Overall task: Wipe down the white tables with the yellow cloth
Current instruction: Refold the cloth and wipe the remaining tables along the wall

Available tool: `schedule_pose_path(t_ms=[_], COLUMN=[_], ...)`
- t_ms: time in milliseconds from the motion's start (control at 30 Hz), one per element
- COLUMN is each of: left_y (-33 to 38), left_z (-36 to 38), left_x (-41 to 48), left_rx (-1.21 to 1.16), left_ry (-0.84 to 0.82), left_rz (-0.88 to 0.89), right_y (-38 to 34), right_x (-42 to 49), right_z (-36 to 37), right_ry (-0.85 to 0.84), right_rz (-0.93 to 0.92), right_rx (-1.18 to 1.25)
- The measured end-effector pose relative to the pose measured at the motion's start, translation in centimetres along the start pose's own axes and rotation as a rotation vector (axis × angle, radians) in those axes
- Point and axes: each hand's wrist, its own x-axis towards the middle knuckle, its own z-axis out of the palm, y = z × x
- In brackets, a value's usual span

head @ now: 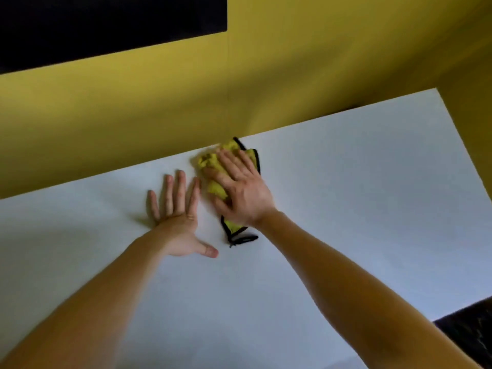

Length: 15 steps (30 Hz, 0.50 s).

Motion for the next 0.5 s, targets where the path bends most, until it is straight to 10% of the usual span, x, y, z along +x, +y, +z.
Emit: schedule_pose_path(t_ms=[100,333,500], left_y=[0.1,0.2,0.3], left_z=[0.0,-0.3,-0.4], left_x=[-0.3,-0.3,-0.6], left_rx=[-0.023,-0.027,-0.015], left_ry=[-0.017,-0.045,-0.034], left_rz=[0.005,0.012,-0.023], right_y=[5.8,16.6,0.9], right_x=[-0.3,-2.7,3.0], right_z=[-2.3,-7.1,-0.6], right_ry=[-0.015,0.482,0.09], right_rz=[-0.124,1.001,0.18], right_rx=[0.0,-0.145,0.034])
